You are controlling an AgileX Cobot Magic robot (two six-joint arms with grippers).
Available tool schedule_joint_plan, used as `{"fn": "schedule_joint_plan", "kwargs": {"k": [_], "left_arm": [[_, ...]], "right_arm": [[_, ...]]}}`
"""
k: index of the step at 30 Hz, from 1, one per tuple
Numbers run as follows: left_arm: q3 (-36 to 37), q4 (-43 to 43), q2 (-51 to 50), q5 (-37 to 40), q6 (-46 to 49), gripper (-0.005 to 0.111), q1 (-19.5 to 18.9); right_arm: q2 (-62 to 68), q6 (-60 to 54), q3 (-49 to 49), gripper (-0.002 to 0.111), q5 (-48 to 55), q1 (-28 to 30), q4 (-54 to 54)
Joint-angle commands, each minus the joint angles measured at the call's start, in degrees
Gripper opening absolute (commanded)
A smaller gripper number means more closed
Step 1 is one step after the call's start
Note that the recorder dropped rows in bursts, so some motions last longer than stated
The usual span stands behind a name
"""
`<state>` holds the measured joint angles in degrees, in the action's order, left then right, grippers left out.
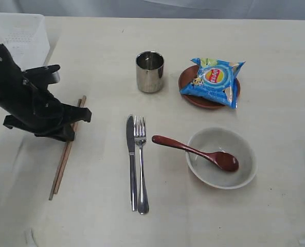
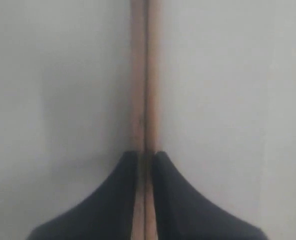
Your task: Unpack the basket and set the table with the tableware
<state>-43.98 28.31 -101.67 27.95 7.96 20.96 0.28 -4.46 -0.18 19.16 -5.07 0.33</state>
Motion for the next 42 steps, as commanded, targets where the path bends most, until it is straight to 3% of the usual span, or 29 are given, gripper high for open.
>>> {"fn": "schedule_joint_plan", "kwargs": {"k": [1, 8, 13, 27, 30, 32, 33, 34, 37, 42], "left_arm": [[-2.9, -3.7, -2.0, 1.6, 0.6, 0.000, 4.0], [-7.3, -18.3, -2.0, 2.9, -12.0, 0.000, 5.3], [-7.4, -26.1, -1.9, 4.5, -15.0, 0.000, 5.3], [-7.4, -25.6, 7.3, 4.2, -15.3, 0.000, 5.3], [-7.4, -24.9, 6.7, 5.1, -14.2, 0.015, 5.3], [-7.4, -24.7, 6.0, 5.1, -13.9, 0.034, 5.6], [-7.4, -24.7, 5.2, 5.1, -13.9, 0.050, 6.1], [-7.4, -24.7, 4.6, 5.1, -13.9, 0.050, 6.4], [-7.4, -25.1, 0.8, 4.8, -13.9, 0.032, 7.4], [-7.4, -27.1, -4.1, 2.6, -15.0, 0.036, 7.4]], "right_arm": [[-0.3, 0.1, 0.2, 0.000, 0.1, 0.3, -0.3], [-0.3, 0.1, 0.2, 0.000, 0.1, 0.3, -0.3], [-0.3, 0.1, 0.2, 0.000, 0.1, 0.3, -0.3], [-0.3, 0.1, 0.2, 0.000, 0.1, 0.3, -0.3], [-0.3, 0.1, 0.2, 0.000, 0.1, 0.3, -0.3], [-0.3, 0.1, 0.2, 0.000, 0.1, 0.3, -0.3], [-0.3, 0.1, 0.2, 0.000, 0.1, 0.3, -0.3], [-0.3, 0.1, 0.2, 0.000, 0.1, 0.3, -0.3], [-0.3, 0.1, 0.2, 0.000, 0.1, 0.3, -0.3], [-0.3, 0.1, 0.2, 0.000, 0.1, 0.3, -0.3]]}}
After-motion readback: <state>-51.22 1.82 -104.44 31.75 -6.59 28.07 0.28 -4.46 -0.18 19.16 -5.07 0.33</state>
